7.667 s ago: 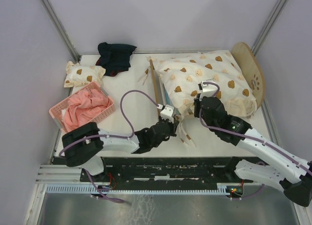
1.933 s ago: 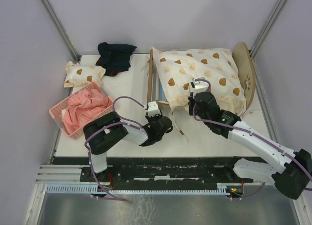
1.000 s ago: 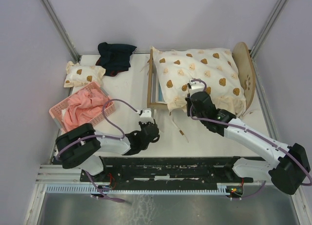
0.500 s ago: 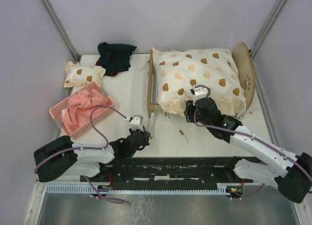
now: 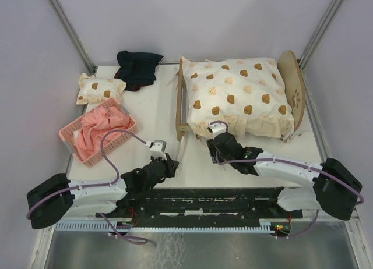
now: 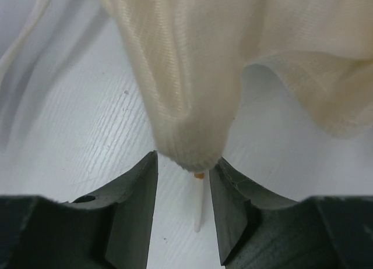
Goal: Set up the pet bed
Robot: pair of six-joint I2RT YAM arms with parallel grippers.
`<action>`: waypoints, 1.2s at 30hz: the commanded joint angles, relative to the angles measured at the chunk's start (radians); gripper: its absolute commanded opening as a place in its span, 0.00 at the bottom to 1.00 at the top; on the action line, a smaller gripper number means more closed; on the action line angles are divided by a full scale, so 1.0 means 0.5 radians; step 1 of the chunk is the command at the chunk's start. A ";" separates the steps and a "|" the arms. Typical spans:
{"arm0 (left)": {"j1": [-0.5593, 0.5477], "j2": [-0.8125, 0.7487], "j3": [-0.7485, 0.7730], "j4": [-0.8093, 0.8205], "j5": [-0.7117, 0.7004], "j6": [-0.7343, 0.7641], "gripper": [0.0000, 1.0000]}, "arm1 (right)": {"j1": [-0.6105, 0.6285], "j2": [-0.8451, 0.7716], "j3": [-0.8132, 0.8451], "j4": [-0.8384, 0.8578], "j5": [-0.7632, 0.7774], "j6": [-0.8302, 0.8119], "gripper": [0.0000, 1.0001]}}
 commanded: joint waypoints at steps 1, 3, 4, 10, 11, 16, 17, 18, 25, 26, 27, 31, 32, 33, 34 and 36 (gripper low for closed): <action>-0.011 -0.055 -0.059 -0.020 -0.015 -0.032 0.08 | 0.024 0.129 0.057 0.234 0.134 -0.042 0.47; -0.011 -0.050 -0.074 -0.003 -0.019 -0.023 0.03 | 0.027 0.206 0.059 0.257 0.156 -0.044 0.47; -0.013 -0.042 -0.079 0.007 -0.025 -0.020 0.03 | 0.026 0.243 0.054 0.273 0.160 -0.037 0.47; -0.013 -0.012 -0.101 0.073 -0.038 0.003 0.03 | 0.027 0.415 0.020 0.326 0.158 0.004 0.48; -0.011 -0.008 -0.099 0.075 -0.031 0.014 0.03 | 0.029 0.438 0.020 0.323 0.165 0.010 0.48; -0.011 -0.005 -0.100 0.077 -0.047 0.026 0.03 | 0.031 0.522 0.008 0.311 0.166 0.044 0.38; -0.011 -0.008 -0.104 0.079 -0.048 0.020 0.03 | 0.034 0.530 0.010 0.307 0.165 0.052 0.33; -0.013 -0.012 -0.105 0.082 -0.053 0.017 0.03 | 0.039 0.533 0.012 0.303 0.158 0.052 0.27; -0.011 -0.070 -0.129 0.116 -0.007 0.028 0.03 | 0.075 0.361 0.053 0.368 -0.096 0.129 0.02; -0.011 -0.089 -0.132 0.115 0.003 0.030 0.03 | 0.086 0.309 0.068 0.399 -0.144 0.149 0.02; -0.011 -0.106 -0.134 0.114 0.006 0.035 0.03 | 0.092 0.259 0.085 0.431 -0.196 0.171 0.02; -0.011 -0.186 -0.157 0.122 -0.004 0.042 0.03 | 0.133 0.163 0.220 0.578 -0.314 0.230 0.02; -0.011 -0.201 -0.163 0.121 -0.002 0.040 0.03 | 0.145 0.168 0.263 0.593 -0.326 0.237 0.02; -0.011 -0.219 -0.169 0.127 0.000 0.037 0.03 | 0.158 0.188 0.305 0.639 -0.340 0.243 0.02; -0.009 -0.236 -0.174 0.135 0.008 0.034 0.03 | 0.172 0.212 0.349 0.684 -0.354 0.250 0.02; -0.011 -0.258 -0.178 0.144 0.028 0.030 0.03 | 0.194 0.286 0.440 0.780 -0.389 0.259 0.02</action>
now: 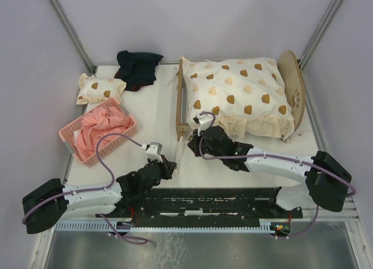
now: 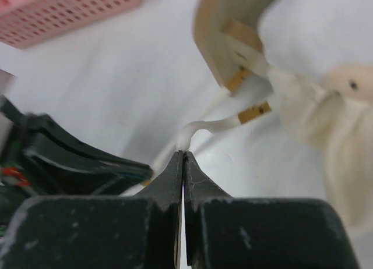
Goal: Set up the pet bed
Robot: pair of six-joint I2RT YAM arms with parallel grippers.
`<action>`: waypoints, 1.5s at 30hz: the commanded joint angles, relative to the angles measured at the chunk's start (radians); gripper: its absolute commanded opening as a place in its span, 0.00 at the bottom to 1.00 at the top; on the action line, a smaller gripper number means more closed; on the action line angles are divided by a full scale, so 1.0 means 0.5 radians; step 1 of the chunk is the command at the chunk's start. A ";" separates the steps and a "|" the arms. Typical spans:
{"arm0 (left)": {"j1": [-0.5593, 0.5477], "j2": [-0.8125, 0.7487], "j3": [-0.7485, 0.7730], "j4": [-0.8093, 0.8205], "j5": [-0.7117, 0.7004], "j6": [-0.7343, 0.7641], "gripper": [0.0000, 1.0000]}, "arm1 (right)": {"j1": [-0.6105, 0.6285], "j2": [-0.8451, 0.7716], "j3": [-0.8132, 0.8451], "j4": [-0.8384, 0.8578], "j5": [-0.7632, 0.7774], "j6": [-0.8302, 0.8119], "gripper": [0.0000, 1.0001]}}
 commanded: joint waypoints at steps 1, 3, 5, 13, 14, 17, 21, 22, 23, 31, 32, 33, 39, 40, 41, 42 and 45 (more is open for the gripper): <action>-0.009 -0.066 -0.013 0.105 0.031 0.032 0.03 | 0.061 0.105 0.251 0.369 -0.125 0.059 0.02; -0.009 -0.076 -0.011 0.112 0.047 0.026 0.03 | 0.090 0.217 0.349 0.488 -0.118 0.033 0.02; -0.009 -0.076 -0.010 0.121 0.066 0.018 0.03 | 0.108 0.351 0.453 0.544 -0.086 0.005 0.02; -0.007 -0.101 0.041 0.083 0.111 -0.003 0.03 | 0.160 0.731 0.528 0.754 0.156 0.025 0.07; -0.005 -0.108 0.054 0.066 0.110 0.002 0.03 | 0.168 0.742 0.506 0.778 0.191 0.017 0.09; 0.004 -0.139 0.091 0.033 0.126 0.016 0.03 | 0.176 0.764 0.482 0.702 0.326 0.009 0.09; 0.023 -0.157 0.131 0.005 0.156 0.011 0.03 | 0.185 0.793 0.427 0.731 0.363 -0.051 0.06; 0.026 -0.157 0.137 -0.002 0.157 0.008 0.03 | 0.190 0.800 0.425 0.724 0.361 -0.076 0.05; 0.032 -0.157 0.144 -0.016 0.155 0.001 0.03 | 0.195 0.802 0.431 0.699 0.360 -0.121 0.05; 0.053 -0.079 0.146 -0.005 0.206 -0.042 0.03 | 0.232 0.770 0.571 0.594 0.326 -0.312 0.03; 0.053 -0.067 0.148 0.000 0.208 -0.046 0.03 | 0.234 0.775 0.633 0.550 0.312 -0.330 0.03; 0.055 -0.062 0.151 0.000 0.210 -0.047 0.03 | 0.237 0.782 0.661 0.503 0.302 -0.353 0.02; 0.110 -0.107 0.183 -0.061 0.246 -0.017 0.03 | 0.249 0.749 0.440 0.369 0.301 -0.408 0.04; 0.140 -0.111 0.175 -0.064 0.291 -0.028 0.03 | 0.248 0.703 0.366 0.359 0.331 -0.439 0.07; 0.164 -0.117 0.163 -0.064 0.325 -0.043 0.03 | 0.247 0.660 0.328 0.329 0.352 -0.468 0.10; 0.184 -0.119 0.153 -0.064 0.354 -0.058 0.03 | 0.247 0.612 0.298 0.306 0.352 -0.498 0.14; 0.250 -0.126 0.144 -0.082 0.411 -0.069 0.03 | 0.247 0.437 0.235 0.241 0.290 -0.630 0.29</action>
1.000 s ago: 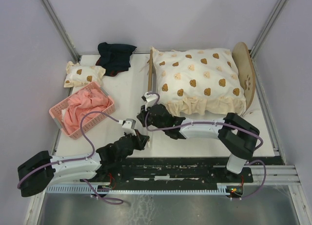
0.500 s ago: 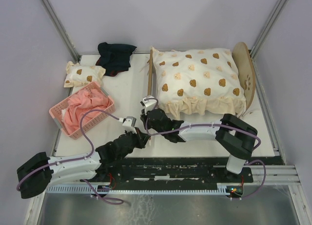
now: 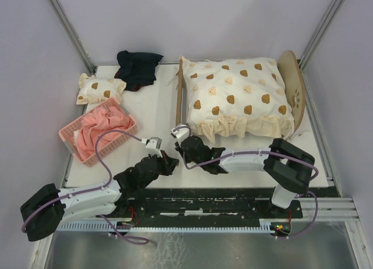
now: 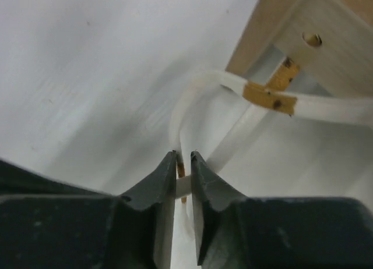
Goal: Set up the pet bed
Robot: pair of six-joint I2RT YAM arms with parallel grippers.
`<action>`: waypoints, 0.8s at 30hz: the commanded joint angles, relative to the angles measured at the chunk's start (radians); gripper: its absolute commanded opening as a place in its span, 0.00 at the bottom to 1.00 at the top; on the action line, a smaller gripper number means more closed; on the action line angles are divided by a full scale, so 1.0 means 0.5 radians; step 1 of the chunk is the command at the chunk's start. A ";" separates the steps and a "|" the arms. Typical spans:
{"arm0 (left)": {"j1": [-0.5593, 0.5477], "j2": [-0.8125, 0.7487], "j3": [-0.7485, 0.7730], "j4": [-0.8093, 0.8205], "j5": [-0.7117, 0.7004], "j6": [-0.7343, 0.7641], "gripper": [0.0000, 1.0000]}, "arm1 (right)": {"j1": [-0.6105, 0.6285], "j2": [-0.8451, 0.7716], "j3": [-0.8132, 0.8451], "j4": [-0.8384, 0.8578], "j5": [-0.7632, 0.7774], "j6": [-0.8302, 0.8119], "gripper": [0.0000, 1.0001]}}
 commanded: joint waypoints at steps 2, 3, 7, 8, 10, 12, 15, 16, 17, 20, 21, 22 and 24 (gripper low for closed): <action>0.132 -0.041 0.047 -0.021 0.129 -0.077 0.03 | 0.009 -0.365 -0.047 -0.106 -0.006 -0.257 0.38; 0.171 -0.049 0.051 -0.034 0.142 -0.095 0.03 | 0.010 -0.398 -0.062 -0.116 -0.020 -0.293 0.42; 0.317 -0.032 0.061 -0.060 0.228 -0.128 0.03 | 0.010 -0.441 -0.178 0.009 -0.203 -0.659 0.48; 0.358 -0.019 0.067 -0.062 0.268 -0.126 0.03 | 0.008 -0.446 -0.196 0.028 -0.246 -0.824 0.49; 0.414 0.013 0.078 -0.065 0.335 -0.125 0.03 | -0.008 -0.473 -0.179 -0.070 -0.494 -1.315 0.50; 0.451 0.050 0.080 -0.048 0.372 -0.144 0.03 | -0.008 -0.483 -0.148 -0.251 -0.740 -1.876 0.52; 0.504 0.105 0.067 0.035 0.444 -0.187 0.03 | -0.015 -0.402 -0.003 -0.555 -0.821 -2.330 0.52; 0.524 0.120 0.067 0.056 0.458 -0.200 0.03 | -0.019 -0.360 0.058 -0.644 -0.816 -2.433 0.53; 0.545 0.135 0.069 0.070 0.468 -0.212 0.03 | -0.023 -0.320 0.075 -0.696 -0.811 -2.534 0.53; 0.625 0.175 0.084 0.079 0.502 -0.214 0.03 | -0.039 -0.243 0.072 -0.681 -0.854 -2.798 0.54; 0.658 0.184 0.092 0.081 0.523 -0.217 0.03 | -0.038 -0.220 0.085 -0.687 -0.877 -2.873 0.54; 0.687 0.190 0.096 0.086 0.537 -0.219 0.03 | -0.039 -0.197 0.106 -0.699 -0.899 -2.946 0.54; 0.743 0.204 0.105 0.097 0.575 -0.215 0.03 | -0.040 -0.128 0.147 -0.754 -0.912 -3.080 0.54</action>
